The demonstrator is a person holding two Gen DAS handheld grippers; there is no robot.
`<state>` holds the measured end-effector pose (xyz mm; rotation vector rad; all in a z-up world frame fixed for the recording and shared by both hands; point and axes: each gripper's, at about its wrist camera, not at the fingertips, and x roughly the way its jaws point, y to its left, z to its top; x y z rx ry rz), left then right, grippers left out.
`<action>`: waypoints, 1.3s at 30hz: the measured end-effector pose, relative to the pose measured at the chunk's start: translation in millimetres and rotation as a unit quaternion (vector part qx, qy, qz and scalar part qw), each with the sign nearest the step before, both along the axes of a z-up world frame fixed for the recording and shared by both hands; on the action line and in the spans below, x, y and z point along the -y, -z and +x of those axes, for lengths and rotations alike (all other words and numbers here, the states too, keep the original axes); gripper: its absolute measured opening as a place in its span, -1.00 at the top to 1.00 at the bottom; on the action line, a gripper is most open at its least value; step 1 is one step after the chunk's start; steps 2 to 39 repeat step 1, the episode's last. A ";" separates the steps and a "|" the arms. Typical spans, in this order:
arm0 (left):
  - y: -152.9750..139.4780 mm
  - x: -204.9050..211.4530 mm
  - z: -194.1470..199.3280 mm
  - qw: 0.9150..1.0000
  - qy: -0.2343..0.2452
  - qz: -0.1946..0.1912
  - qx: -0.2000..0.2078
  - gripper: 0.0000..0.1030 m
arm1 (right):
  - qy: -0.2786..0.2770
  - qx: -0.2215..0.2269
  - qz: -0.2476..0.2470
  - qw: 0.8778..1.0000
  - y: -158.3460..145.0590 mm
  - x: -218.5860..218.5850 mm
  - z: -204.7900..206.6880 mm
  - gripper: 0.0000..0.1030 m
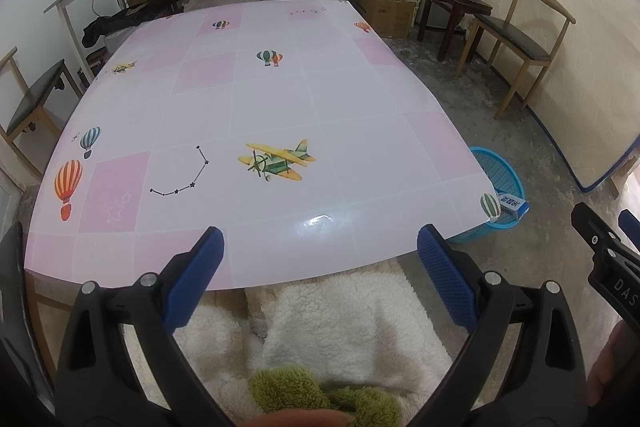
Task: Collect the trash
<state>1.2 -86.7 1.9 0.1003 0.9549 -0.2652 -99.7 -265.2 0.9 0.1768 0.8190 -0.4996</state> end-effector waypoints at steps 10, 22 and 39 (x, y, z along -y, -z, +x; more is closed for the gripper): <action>-0.4 0.0 -0.1 1.000 0.000 0.000 -0.001 -0.81 | 0.000 0.000 0.000 1.000 0.0 -0.1 0.0 -0.87; -0.4 0.0 -0.1 1.000 0.000 0.000 -0.001 -0.81 | 0.000 0.000 0.000 1.000 0.0 -0.1 0.0 -0.87; -0.4 0.0 -0.1 1.000 0.000 0.000 -0.001 -0.81 | 0.000 0.000 0.000 1.000 0.0 -0.1 0.0 -0.87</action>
